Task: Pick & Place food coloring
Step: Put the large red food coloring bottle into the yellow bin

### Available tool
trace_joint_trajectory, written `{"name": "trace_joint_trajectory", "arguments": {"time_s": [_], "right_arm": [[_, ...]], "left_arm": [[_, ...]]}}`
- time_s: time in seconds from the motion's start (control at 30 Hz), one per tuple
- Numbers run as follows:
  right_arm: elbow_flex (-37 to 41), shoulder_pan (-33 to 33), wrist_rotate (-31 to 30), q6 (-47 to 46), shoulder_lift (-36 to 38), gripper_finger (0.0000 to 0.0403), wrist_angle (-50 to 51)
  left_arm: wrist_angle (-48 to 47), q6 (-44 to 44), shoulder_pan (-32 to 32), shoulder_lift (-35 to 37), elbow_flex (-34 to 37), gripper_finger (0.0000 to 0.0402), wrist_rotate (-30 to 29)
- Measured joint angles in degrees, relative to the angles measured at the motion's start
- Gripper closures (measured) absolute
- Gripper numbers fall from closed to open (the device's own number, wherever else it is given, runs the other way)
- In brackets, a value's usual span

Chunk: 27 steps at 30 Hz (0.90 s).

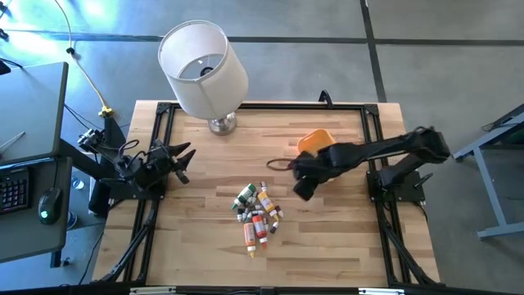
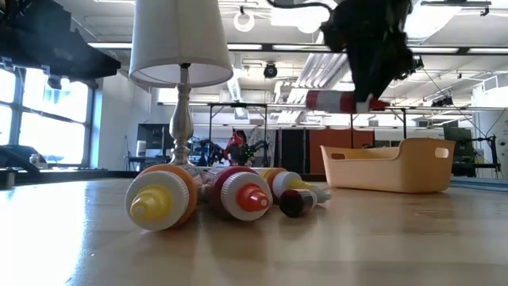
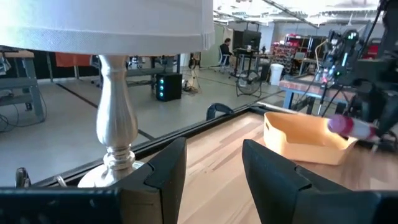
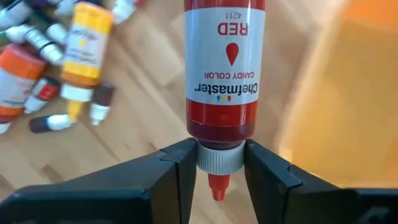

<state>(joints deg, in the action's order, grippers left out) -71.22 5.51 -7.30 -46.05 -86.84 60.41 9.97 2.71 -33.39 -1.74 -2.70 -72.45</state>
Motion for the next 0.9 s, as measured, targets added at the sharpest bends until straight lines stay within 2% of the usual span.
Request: {"name": "trace_joint_trajectory", "arguments": {"time_s": [0.1, 0.23, 0.43, 0.5, 0.7, 0.9], "right_arm": [[0.00, -1.74, -1.59, -0.01, 3.88, 0.0292, 4.13], [-0.07, -5.11, -0.19, 0.01, 6.42, 0.0292, 9.40], [-0.07, -11.80, 3.23, 2.02, 5.78, 0.0291, 20.24], [-0.07, -14.46, 3.38, 3.55, 5.46, 0.0291, 22.07], [-0.07, -22.13, 5.22, 11.23, 5.46, 0.0291, 22.99], [-0.07, -27.78, 14.41, 8.55, 5.41, 0.0291, 18.68]], "left_arm": [[1.08, 0.03, 0.02, 0.02, 0.00, 0.0246, -0.01], [1.14, -0.02, 0.00, 0.00, 0.00, 0.0246, 0.33], [3.06, 0.01, 0.01, 0.00, 0.00, 0.0246, 10.14], [5.16, 0.51, 0.02, 0.00, 0.00, 0.0246, 11.74], [12.29, 5.91, 0.02, 0.00, 0.00, 0.0246, 11.79], [14.67, 7.98, 0.00, 0.00, 0.00, 0.0246, 11.81]]}}
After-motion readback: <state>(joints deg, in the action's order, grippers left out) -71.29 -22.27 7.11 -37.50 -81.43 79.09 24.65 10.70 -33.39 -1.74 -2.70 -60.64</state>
